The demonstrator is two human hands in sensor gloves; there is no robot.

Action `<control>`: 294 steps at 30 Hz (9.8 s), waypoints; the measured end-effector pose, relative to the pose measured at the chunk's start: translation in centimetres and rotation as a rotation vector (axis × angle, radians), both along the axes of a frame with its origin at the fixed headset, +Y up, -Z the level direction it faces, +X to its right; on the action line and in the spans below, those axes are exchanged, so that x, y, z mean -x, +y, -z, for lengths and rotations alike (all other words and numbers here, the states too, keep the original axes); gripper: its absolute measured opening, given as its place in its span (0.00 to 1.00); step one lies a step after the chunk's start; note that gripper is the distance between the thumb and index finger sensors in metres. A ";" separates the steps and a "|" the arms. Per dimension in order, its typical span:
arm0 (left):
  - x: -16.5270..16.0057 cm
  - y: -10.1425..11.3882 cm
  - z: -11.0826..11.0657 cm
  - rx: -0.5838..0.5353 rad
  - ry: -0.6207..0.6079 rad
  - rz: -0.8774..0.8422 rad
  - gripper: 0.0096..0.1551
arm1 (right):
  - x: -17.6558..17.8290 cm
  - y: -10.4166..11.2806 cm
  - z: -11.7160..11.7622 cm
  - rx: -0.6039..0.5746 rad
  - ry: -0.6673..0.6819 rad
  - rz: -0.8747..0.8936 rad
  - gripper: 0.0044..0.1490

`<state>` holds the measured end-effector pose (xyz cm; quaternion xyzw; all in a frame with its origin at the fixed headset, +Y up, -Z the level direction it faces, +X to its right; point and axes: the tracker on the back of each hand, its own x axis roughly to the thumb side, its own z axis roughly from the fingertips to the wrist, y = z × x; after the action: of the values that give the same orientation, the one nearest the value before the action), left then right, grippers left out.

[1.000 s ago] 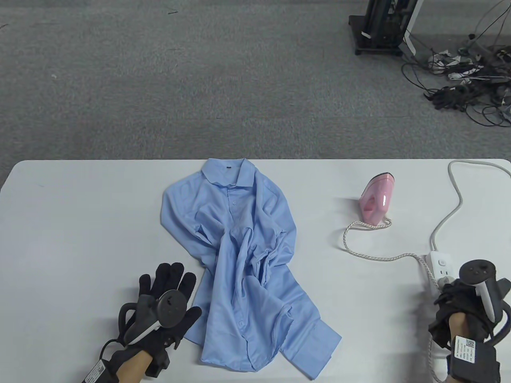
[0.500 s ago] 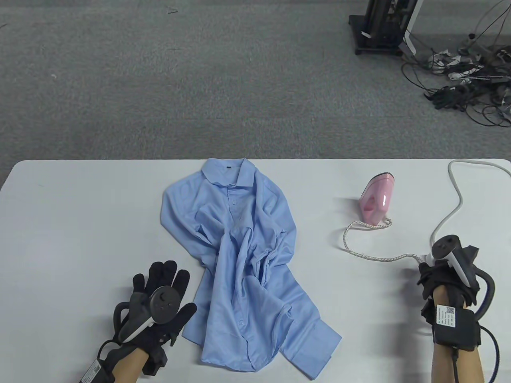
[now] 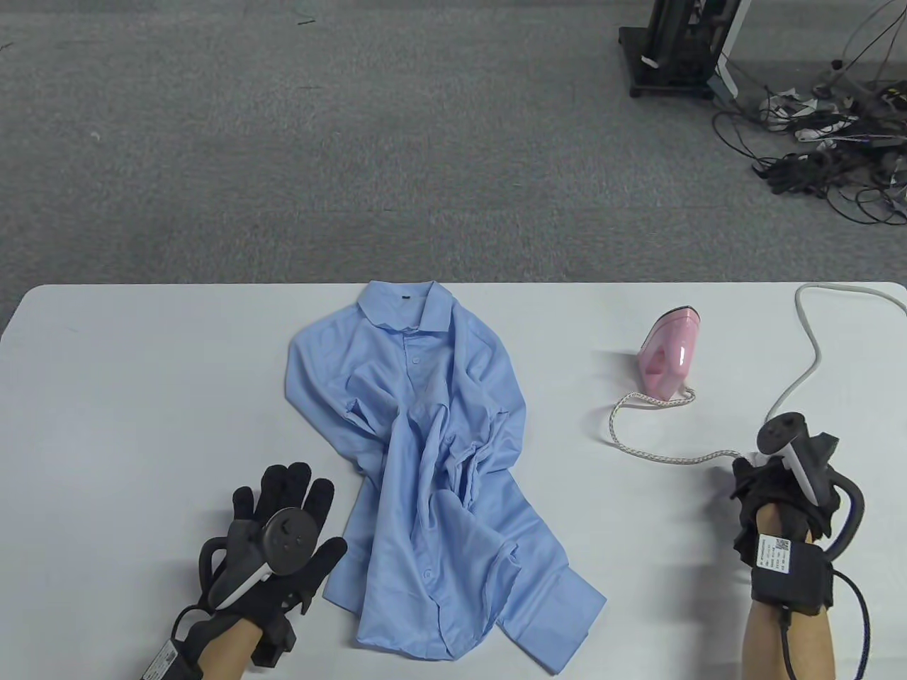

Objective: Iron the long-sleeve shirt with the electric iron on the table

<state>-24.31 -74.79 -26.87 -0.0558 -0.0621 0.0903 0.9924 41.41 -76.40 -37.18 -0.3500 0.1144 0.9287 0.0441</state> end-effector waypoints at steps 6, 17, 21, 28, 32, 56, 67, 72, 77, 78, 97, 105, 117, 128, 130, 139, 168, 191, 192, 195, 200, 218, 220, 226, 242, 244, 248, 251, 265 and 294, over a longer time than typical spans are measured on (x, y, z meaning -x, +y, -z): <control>0.4 -0.2 0.2 0.015 0.003 -0.014 0.48 | -0.2 0.1 -0.3 0.022 0.024 0.029 0.50; -0.9 0.2 -0.3 -0.049 -0.036 -0.031 0.48 | 9.6 10.7 -4.8 -0.525 0.284 -0.108 0.50; -1.3 0.4 -0.5 -0.074 -0.052 -0.030 0.48 | 15.3 10.7 -6.6 -0.581 0.451 -0.044 0.49; -1.2 0.6 0.4 -0.024 -0.018 -0.034 0.48 | 23.7 3.5 -8.6 -0.095 0.770 0.024 0.47; -2.6 1.1 1.2 -0.021 -0.041 -0.035 0.48 | 26.5 0.5 -10.2 0.084 0.862 0.027 0.54; -17.9 -2.4 14.4 0.292 -0.101 -0.009 0.47 | 26.6 -0.2 -9.9 0.094 0.964 -0.090 0.26; -9.5 -2.0 11.5 0.371 0.140 0.426 0.43 | 24.4 0.7 -8.7 0.058 0.870 -0.164 0.25; -0.2 -1.1 6.8 0.508 0.359 0.558 0.38 | 24.7 0.7 -8.5 0.046 0.887 -0.169 0.26; 5.8 0.1 1.6 0.536 0.490 0.452 0.39 | 25.4 0.6 -7.9 0.023 0.886 -0.195 0.26; 6.1 0.6 1.2 0.520 0.487 0.410 0.41 | 25.4 0.6 -7.5 0.020 0.877 -0.225 0.26; 4.5 -2.5 5.1 0.299 0.314 0.487 0.49 | 25.5 -1.7 -6.0 0.176 0.685 -0.167 0.51; 3.4 -5.0 4.9 0.504 0.190 0.302 0.53 | 17.2 -1.8 -3.7 0.262 0.517 -0.011 0.51; 2.2 -4.9 4.6 0.469 0.173 0.364 0.55 | 14.8 6.0 -0.9 -0.089 0.325 0.121 0.53; 2.1 -4.9 4.5 0.486 0.185 0.382 0.55 | 9.4 4.4 8.3 -0.427 -0.128 0.502 0.61; 2.1 -4.9 4.5 0.492 0.180 0.376 0.55 | 9.3 3.5 9.4 -0.435 -0.134 0.469 0.60; 2.1 -5.0 4.5 0.505 0.179 0.371 0.56 | 8.1 0.6 10.5 -0.560 -0.193 0.809 0.36; 2.4 -5.1 4.7 0.497 0.205 0.352 0.57 | 38.9 10.2 4.0 0.024 0.577 1.225 0.38; 2.8 -5.4 4.8 0.500 0.208 0.341 0.57 | 44.1 -0.3 5.1 0.255 0.371 1.291 0.40; 2.8 -5.3 4.7 0.500 0.209 0.344 0.58 | 43.6 -0.4 5.0 0.248 0.363 1.294 0.40; 2.7 -5.3 4.7 0.499 0.213 0.352 0.57 | 40.7 -0.4 4.1 0.212 0.332 1.292 0.39; 2.7 -5.4 4.7 0.490 0.220 0.358 0.57 | 36.2 -0.3 2.3 0.140 0.275 1.272 0.39; 2.6 -5.4 4.5 0.480 0.243 0.362 0.56 | 20.2 0.6 -2.8 -0.017 0.047 1.167 0.39; 2.6 -5.4 4.4 0.465 0.246 0.363 0.56 | 18.1 0.7 -3.2 -0.024 0.028 1.147 0.39; 2.6 -5.4 4.5 0.468 0.248 0.365 0.55 | 13.9 1.6 -4.8 -0.049 -0.011 1.031 0.39; 2.6 -5.7 4.4 0.501 0.244 0.347 0.56 | 10.4 1.7 -6.8 -0.142 -0.097 1.171 0.39; 2.6 -5.7 4.4 0.505 0.243 0.345 0.56 | 11.5 3.3 -6.2 -0.162 -0.041 1.157 0.39; 2.7 -5.5 4.6 0.522 0.247 0.333 0.56 | 15.7 8.3 -4.3 -0.190 0.160 1.169 0.40; 2.6 -5.5 4.6 0.505 0.243 0.343 0.56 | 20.9 12.0 -2.3 -0.175 0.306 1.224 0.41; 2.4 -5.2 5.0 0.516 0.235 0.355 0.56 | 43.6 6.0 3.4 0.136 0.532 1.394 0.43; 2.3 -5.1 5.3 0.530 0.224 0.364 0.57 | 35.9 -0.1 0.9 0.008 0.208 1.229 0.40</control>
<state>-26.57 -79.89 -32.14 -0.3118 0.0839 -0.0697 0.9439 5.46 -76.55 -38.12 -0.1279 0.3022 0.7623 0.5579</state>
